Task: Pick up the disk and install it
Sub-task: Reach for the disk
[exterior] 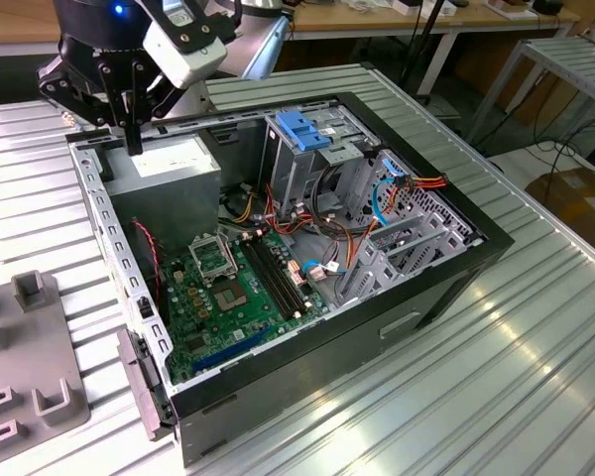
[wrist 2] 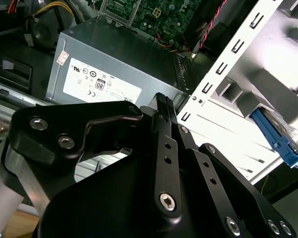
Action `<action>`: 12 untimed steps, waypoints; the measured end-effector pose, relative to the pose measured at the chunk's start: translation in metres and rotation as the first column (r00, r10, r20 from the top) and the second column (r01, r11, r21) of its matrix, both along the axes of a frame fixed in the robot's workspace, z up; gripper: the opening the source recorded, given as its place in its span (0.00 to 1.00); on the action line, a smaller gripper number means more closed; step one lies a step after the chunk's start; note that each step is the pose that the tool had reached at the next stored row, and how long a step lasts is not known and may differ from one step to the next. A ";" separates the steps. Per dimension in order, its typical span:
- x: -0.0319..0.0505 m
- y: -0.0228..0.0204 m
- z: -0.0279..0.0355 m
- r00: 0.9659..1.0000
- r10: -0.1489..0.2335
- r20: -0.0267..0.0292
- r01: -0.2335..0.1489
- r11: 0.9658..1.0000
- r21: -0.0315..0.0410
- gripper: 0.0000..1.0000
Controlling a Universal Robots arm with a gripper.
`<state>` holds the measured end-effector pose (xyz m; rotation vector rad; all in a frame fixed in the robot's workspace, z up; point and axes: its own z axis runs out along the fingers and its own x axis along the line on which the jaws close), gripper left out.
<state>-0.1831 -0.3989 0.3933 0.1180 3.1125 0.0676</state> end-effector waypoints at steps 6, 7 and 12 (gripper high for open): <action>-0.0051 0.0000 0.0000 1.000 0.000 0.000 0.000 1.000 0.000 0.10; -0.0064 0.0000 0.0000 1.000 0.000 0.000 0.000 1.000 0.000 0.10; -0.0103 0.0000 0.0000 1.000 0.000 0.000 0.000 1.000 0.000 0.10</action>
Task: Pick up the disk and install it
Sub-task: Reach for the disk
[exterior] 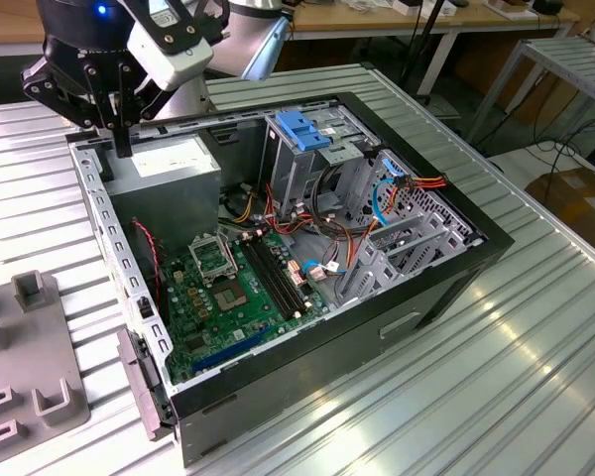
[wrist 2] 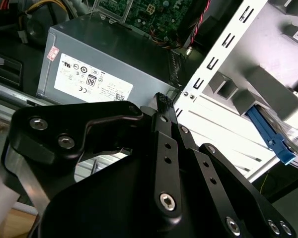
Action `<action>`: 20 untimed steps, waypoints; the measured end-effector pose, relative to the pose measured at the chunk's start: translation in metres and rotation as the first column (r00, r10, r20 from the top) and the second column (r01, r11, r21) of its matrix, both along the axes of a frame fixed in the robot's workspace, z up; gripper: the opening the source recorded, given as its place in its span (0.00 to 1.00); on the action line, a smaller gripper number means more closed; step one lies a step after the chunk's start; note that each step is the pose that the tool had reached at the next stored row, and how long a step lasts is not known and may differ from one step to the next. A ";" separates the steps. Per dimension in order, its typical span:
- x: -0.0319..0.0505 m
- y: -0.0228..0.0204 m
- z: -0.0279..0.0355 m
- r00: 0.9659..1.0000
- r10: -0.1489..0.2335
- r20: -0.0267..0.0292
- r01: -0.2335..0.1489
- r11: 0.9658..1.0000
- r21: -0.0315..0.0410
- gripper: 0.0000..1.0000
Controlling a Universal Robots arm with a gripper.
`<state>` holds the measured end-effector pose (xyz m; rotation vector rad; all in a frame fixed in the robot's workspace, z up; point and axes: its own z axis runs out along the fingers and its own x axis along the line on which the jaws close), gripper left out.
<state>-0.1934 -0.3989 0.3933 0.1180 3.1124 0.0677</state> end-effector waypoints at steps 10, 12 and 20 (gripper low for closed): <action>-0.0087 0.0000 0.0000 1.000 0.000 0.000 0.000 1.000 0.000 0.10; -0.0099 0.0000 0.0001 1.000 0.000 0.000 0.000 1.000 0.000 0.10; -0.0165 0.0000 0.0000 1.000 0.000 0.000 0.000 1.000 0.000 0.10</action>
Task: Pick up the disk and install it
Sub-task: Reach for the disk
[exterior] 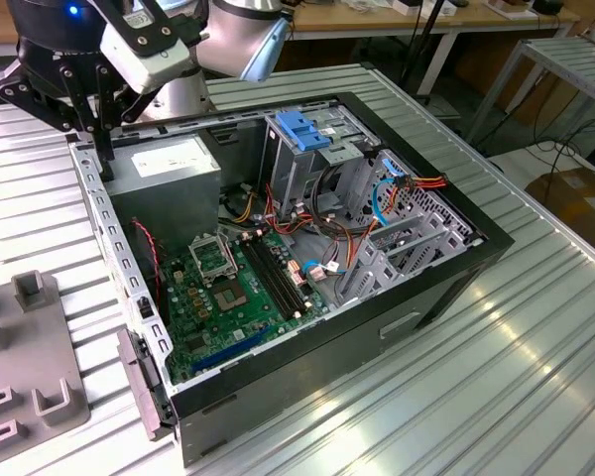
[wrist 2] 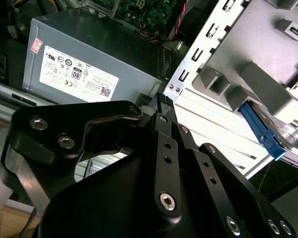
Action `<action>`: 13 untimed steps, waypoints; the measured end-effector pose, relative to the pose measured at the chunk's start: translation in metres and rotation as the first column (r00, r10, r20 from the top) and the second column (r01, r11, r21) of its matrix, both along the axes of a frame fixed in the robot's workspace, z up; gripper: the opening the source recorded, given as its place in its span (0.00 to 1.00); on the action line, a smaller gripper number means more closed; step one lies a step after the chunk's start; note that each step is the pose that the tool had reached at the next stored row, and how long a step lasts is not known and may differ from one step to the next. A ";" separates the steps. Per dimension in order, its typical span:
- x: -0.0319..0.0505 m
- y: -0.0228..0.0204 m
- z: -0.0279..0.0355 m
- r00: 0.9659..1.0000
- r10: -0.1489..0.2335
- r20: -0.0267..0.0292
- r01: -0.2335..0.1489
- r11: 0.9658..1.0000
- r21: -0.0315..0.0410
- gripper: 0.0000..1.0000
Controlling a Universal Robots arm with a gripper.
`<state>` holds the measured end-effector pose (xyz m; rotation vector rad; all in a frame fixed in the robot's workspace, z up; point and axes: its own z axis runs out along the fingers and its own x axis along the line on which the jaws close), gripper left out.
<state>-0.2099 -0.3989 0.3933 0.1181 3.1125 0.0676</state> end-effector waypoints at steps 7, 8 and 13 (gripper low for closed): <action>-0.0115 0.0010 -0.0001 1.000 0.000 0.000 0.000 1.000 0.000 0.10; -0.0132 0.0025 0.0000 1.000 0.000 0.000 0.000 1.000 0.000 0.10; -0.0190 0.0091 0.0000 1.000 0.000 0.000 0.000 1.000 -0.005 0.10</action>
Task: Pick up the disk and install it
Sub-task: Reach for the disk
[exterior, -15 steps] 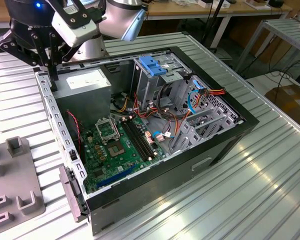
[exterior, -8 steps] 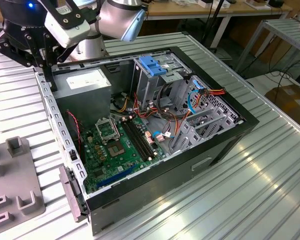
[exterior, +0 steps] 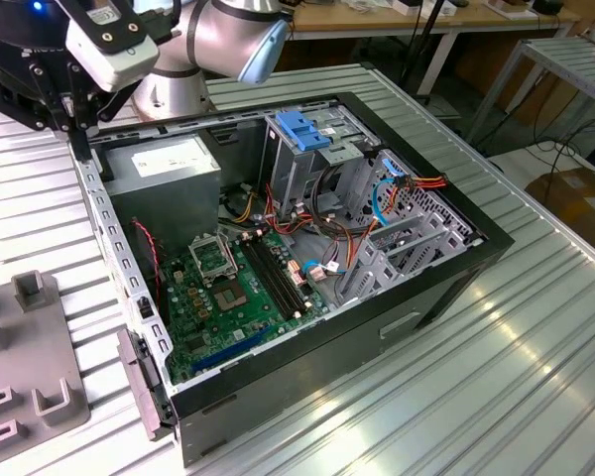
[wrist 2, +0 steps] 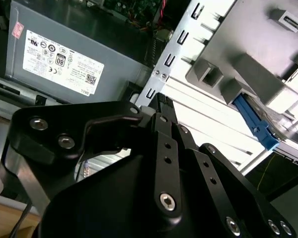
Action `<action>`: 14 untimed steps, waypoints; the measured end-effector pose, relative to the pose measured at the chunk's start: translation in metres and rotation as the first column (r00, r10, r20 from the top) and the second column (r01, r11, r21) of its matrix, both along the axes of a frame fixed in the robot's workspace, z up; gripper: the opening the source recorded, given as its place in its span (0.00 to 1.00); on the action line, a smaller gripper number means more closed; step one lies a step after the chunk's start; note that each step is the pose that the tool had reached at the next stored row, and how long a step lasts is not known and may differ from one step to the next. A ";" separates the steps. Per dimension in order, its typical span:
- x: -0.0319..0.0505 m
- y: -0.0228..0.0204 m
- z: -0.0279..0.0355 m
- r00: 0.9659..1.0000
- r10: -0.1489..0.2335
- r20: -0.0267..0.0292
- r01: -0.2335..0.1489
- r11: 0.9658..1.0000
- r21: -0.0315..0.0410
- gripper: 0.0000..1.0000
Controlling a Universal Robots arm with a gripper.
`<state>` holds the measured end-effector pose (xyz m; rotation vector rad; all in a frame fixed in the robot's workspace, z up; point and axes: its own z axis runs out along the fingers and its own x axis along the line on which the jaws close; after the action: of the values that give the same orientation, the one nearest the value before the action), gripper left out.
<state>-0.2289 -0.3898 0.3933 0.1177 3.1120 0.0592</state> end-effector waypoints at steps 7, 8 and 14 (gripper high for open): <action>-0.0046 0.0152 -0.0001 1.000 0.000 0.006 0.000 0.998 -0.067 0.10; -0.0051 0.0163 -0.0001 1.000 0.000 0.006 0.000 0.998 -0.068 0.10; -0.0112 0.0169 0.0000 1.000 0.000 0.006 0.000 0.998 -0.068 0.10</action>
<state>-0.2401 -0.3729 0.3933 0.1157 3.1034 -0.0457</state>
